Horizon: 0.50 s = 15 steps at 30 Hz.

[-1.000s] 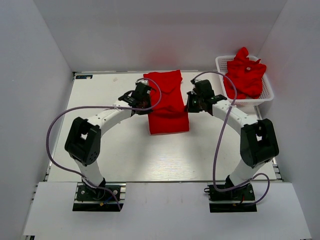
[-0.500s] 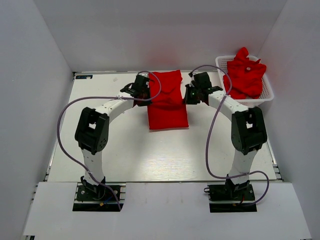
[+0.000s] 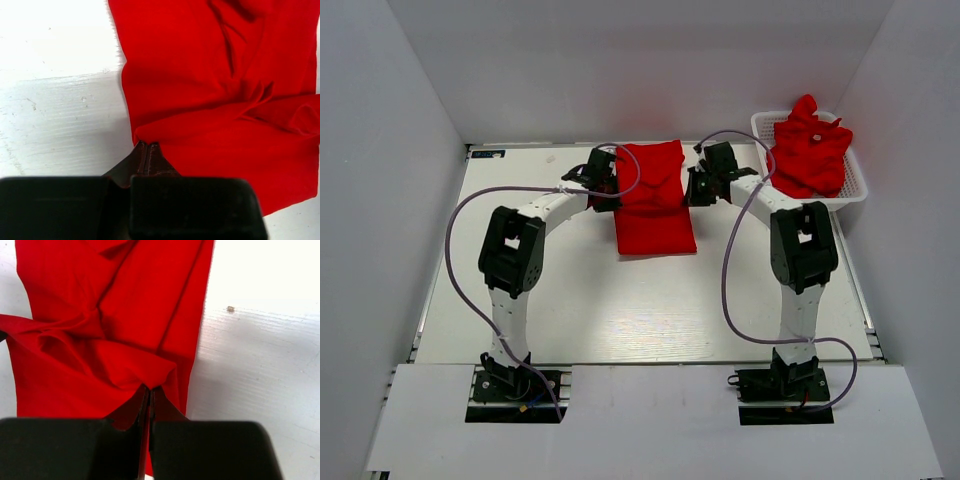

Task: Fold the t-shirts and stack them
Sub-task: Fold the folded rectangular tshirt in 1/3 of the way

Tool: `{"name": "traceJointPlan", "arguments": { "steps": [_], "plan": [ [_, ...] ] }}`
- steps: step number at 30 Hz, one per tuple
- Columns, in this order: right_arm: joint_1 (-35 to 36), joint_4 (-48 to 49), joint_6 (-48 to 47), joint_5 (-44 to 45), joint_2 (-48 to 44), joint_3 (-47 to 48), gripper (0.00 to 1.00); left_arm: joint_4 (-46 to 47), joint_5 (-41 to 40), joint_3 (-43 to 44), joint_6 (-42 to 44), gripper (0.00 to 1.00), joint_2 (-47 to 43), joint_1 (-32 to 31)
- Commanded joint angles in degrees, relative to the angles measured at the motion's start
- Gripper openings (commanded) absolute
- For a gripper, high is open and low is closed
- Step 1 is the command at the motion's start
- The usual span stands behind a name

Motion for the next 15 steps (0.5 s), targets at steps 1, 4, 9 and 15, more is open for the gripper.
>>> {"name": "traceJointPlan", "arguments": {
  "steps": [1, 4, 9, 15],
  "plan": [
    [-0.48, 0.98, 0.29, -1.05, 1.28, 3.94, 0.00, 0.76, 1.53, 1.81, 0.10, 0.00, -0.31, 0.85],
    [-0.57, 1.15, 1.17, -1.41, 2.25, 4.83, 0.00, 1.46, 2.14, 1.81, 0.10, 0.00, -0.31, 0.85],
    [-1.09, 1.86, 3.10, -3.25, 5.32, 8.07, 0.90, 0.32, 1.54, 4.96, -0.95, 0.95, 1.62, 1.90],
    [-2.50, -0.94, 3.37, -3.08, 5.52, 18.19, 0.90, -3.90, -1.01, 12.71, -2.01, 1.00, 0.93, 4.62]
  ]
}}
